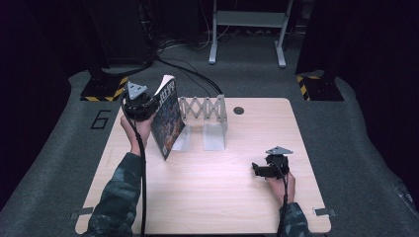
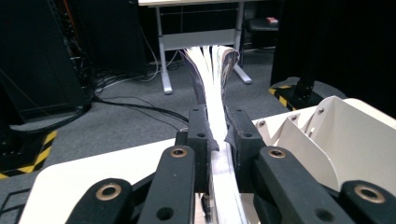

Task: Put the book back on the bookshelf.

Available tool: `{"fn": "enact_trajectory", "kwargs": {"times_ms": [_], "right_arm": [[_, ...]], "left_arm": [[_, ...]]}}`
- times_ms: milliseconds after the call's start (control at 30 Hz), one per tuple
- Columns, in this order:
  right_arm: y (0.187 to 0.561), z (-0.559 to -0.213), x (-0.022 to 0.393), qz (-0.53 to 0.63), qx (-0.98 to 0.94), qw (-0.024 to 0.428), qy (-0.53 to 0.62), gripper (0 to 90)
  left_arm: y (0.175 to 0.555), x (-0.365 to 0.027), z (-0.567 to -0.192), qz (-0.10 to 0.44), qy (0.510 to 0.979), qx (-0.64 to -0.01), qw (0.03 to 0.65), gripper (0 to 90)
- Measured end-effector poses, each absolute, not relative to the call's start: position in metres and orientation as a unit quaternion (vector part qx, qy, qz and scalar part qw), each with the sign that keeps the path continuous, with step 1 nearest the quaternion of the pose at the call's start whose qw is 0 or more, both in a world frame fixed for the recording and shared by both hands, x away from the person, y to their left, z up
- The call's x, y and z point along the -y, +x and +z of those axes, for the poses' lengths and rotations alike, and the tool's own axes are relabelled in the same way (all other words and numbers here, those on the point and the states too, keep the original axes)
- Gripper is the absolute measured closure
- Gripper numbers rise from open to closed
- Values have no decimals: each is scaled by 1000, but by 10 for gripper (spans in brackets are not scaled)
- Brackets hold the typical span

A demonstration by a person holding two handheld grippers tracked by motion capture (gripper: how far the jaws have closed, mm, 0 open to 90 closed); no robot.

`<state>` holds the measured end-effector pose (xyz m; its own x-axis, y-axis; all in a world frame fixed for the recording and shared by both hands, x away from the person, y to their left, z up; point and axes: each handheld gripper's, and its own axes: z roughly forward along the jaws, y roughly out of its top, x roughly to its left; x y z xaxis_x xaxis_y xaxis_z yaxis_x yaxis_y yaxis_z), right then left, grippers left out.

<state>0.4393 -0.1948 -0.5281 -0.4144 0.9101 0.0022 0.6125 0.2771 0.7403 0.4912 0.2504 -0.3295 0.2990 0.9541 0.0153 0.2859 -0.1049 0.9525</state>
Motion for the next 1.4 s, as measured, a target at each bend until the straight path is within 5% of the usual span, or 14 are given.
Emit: {"fn": "enact_trajectory", "kwargs": {"times_ms": [333, 700, 1400], "right_arm": [[439, -528, 195, 341, -769, 218, 495, 123], [439, -528, 195, 341, -769, 218, 495, 123], [439, -528, 195, 341, -769, 218, 495, 123]], "left_arm": [[477, -252, -324, 369, 669, -466, 447, 452], [452, -261, -328, 368, 676, -465, 438, 162], [432, -268, -396, 343, 687, -481, 423, 157]]}}
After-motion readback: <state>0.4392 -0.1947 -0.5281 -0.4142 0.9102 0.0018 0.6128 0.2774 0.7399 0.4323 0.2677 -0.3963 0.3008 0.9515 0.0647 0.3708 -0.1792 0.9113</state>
